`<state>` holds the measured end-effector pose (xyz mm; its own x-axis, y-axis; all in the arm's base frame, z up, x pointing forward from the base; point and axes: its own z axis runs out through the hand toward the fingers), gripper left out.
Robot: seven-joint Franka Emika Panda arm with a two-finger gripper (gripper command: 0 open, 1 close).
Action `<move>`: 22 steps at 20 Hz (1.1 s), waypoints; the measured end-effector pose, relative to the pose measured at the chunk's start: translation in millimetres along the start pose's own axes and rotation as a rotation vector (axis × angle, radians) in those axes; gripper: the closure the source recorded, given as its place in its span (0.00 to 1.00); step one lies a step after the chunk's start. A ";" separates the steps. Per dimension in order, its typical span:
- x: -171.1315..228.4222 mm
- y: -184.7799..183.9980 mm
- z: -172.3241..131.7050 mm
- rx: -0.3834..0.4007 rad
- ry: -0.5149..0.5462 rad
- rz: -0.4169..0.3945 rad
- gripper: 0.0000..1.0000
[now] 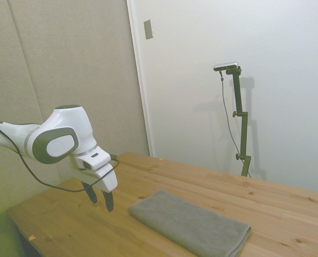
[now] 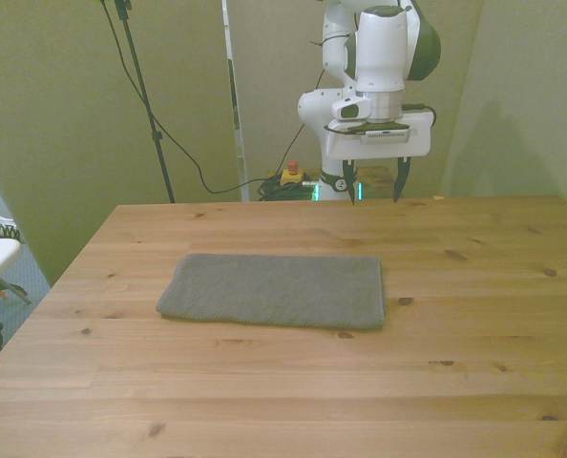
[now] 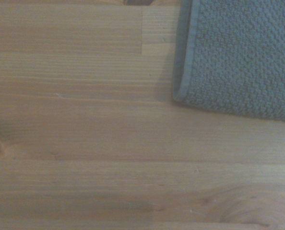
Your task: Fold the towel
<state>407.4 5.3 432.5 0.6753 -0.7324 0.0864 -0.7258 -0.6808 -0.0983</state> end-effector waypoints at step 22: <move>34.4 -127.8 72.8 -0.315 0.302 0.150 0.00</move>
<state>532.9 67.4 375.8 0.5251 -0.7594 0.3842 -0.8487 -0.5007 0.1704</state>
